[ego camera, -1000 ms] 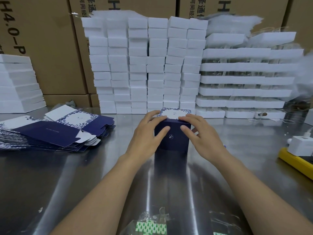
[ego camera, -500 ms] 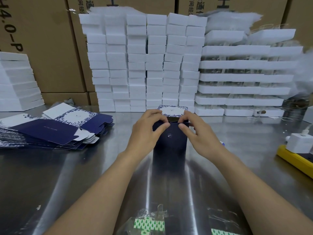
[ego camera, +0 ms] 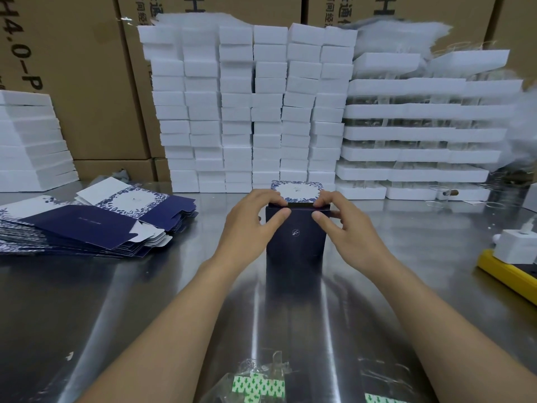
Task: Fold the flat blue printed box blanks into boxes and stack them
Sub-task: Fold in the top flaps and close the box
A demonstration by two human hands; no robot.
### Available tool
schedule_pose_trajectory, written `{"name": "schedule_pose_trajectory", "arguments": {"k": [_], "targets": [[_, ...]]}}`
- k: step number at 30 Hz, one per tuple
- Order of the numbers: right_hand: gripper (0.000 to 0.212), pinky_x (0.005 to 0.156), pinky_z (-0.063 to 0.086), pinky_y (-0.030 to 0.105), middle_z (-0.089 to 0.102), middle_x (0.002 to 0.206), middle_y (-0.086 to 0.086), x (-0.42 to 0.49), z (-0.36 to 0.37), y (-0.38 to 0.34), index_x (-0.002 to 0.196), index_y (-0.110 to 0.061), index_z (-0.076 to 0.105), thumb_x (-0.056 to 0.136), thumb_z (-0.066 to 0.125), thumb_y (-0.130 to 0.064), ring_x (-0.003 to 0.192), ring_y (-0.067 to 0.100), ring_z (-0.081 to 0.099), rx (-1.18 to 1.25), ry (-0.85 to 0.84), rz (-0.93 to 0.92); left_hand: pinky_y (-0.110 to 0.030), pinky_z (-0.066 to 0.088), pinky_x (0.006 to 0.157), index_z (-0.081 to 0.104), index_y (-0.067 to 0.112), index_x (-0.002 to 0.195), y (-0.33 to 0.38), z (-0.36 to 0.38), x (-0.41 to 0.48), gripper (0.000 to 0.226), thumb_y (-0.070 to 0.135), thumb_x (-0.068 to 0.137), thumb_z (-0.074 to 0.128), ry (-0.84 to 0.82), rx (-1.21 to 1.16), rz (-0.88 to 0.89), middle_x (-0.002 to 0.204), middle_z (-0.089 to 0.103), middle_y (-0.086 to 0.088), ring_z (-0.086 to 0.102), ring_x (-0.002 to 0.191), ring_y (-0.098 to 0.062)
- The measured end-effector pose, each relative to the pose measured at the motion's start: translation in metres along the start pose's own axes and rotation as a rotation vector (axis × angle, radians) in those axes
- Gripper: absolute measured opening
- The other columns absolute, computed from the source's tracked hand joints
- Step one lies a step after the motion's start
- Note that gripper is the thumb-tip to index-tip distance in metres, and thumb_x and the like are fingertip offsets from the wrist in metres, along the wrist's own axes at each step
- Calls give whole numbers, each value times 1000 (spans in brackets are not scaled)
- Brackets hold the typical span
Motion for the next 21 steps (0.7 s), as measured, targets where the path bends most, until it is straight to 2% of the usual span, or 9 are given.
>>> {"name": "schedule_pose_trajectory", "arguments": {"k": [2, 8, 12, 15, 17, 21], "targets": [[14, 88, 48, 26, 63, 121, -27, -1, -3, -1, 112, -40, 56, 103, 64, -34, 113, -3, 64, 8, 3, 27, -29, 53, 82, 69, 43, 108, 1, -3, 0, 18, 43, 90, 71, 7, 16, 14, 118, 66, 30, 61, 118, 1], [12, 83, 47, 20, 65, 124, -26, -1, -4, -2, 111, -43, 56, 105, 62, -34, 108, -12, 62, -6, 4, 52, -29, 53, 79, 68, 44, 99, 1, -5, 1, 6, 41, 94, 70, 15, 67, 44, 113, 67, 28, 62, 113, -3], [20, 80, 43, 8, 61, 127, -31, -1, -3, -3, 119, -47, 54, 106, 60, -33, 106, -17, 60, -18, 13, 46, -23, 51, 80, 68, 43, 119, 3, -5, 0, 28, 44, 92, 75, 22, 36, 10, 120, 63, 29, 61, 117, 2], [23, 84, 44, 12, 60, 128, -33, -3, -4, -4, 122, -45, 55, 102, 65, -38, 108, -14, 61, 4, 11, 51, -21, 52, 80, 69, 40, 124, 5, -6, -1, 45, 55, 83, 78, 40, 16, -13, 123, 59, 26, 60, 117, 3], [27, 88, 47, 17, 59, 127, -36, -5, -5, -6, 117, -45, 54, 95, 69, -44, 107, -11, 64, 39, 17, 52, -25, 56, 83, 69, 39, 124, 7, -6, -2, 53, 62, 77, 76, 33, 20, -22, 123, 59, 25, 60, 118, 3], [38, 93, 48, 25, 60, 126, -34, -6, -6, -7, 115, -41, 55, 83, 71, -53, 109, -11, 63, 31, 12, 49, -32, 60, 88, 71, 34, 119, 9, -6, -4, 51, 60, 76, 74, 6, 42, 6, 121, 60, 19, 59, 120, -3]]}}
Point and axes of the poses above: each hand's wrist, its own x-axis towards the middle knuckle, its own z-axis out of the palm, y = z × x, the point moved 3 cm from there along x, towards the middle knuckle
